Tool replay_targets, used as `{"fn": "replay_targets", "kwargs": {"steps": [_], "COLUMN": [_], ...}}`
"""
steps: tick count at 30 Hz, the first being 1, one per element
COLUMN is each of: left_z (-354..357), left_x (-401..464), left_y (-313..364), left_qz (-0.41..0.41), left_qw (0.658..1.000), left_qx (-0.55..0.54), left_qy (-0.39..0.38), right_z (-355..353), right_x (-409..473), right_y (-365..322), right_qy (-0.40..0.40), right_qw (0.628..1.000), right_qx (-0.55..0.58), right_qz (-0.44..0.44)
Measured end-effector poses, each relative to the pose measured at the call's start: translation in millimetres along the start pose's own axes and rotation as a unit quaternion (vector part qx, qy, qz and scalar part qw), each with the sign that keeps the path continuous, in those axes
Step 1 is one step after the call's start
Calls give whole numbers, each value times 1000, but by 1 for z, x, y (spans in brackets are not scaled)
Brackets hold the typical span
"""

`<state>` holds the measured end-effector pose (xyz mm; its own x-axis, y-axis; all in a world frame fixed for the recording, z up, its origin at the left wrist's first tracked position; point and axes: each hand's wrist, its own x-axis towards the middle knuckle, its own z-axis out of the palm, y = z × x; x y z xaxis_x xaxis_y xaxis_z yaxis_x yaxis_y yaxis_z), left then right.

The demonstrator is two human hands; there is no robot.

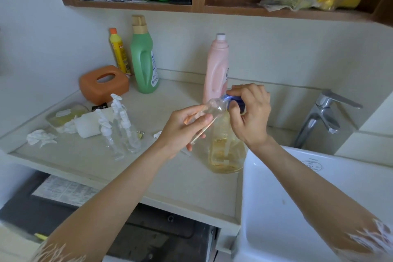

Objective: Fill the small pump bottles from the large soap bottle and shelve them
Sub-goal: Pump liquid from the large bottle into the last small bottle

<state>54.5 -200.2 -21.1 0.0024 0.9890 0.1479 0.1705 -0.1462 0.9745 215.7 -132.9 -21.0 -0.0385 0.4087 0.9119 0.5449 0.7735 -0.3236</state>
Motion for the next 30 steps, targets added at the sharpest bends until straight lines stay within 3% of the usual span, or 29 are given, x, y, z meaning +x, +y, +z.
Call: {"fn": "replay_targets", "kwargs": {"steps": [14, 22, 30], "left_z": [3, 3, 1], "left_x": [3, 6, 9], "left_y": [11, 3, -6], "left_qz": [26, 24, -9], "left_qw": [1000, 1000, 1000], "left_qx": [-1, -7, -13], "left_qy": [-15, -13, -24], "right_z": [-20, -4, 1], "right_x": [13, 6, 5], "right_y": [0, -7, -1], "right_qy": [-87, 1, 10], "right_qw": [992, 995, 995], "right_qx": [87, 95, 95], "right_qz": [-17, 21, 32]}}
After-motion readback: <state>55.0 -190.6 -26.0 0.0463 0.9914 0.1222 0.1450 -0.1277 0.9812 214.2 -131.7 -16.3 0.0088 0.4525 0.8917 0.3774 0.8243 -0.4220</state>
